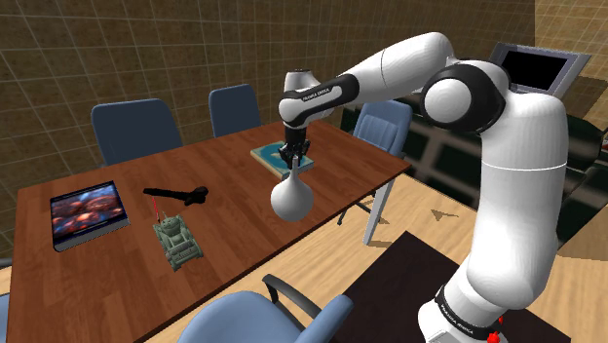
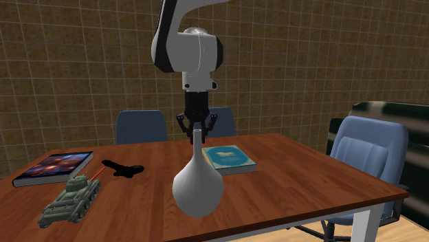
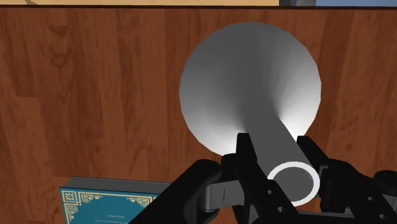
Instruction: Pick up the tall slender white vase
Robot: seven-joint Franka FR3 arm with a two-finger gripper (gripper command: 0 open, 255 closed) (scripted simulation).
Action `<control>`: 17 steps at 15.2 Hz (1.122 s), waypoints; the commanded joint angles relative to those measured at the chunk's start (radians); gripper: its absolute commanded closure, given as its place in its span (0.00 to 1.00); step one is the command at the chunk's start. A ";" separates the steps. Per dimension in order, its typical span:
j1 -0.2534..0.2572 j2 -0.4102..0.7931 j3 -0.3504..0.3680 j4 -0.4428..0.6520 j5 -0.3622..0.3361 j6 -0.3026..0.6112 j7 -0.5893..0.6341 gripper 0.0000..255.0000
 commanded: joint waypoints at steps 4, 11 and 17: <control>0.000 0.000 0.000 0.000 0.000 0.000 0.000 1.00; 0.000 -0.025 0.000 0.032 0.001 -0.057 -0.001 1.00; -0.001 -0.050 0.001 0.077 0.003 -0.128 -0.002 1.00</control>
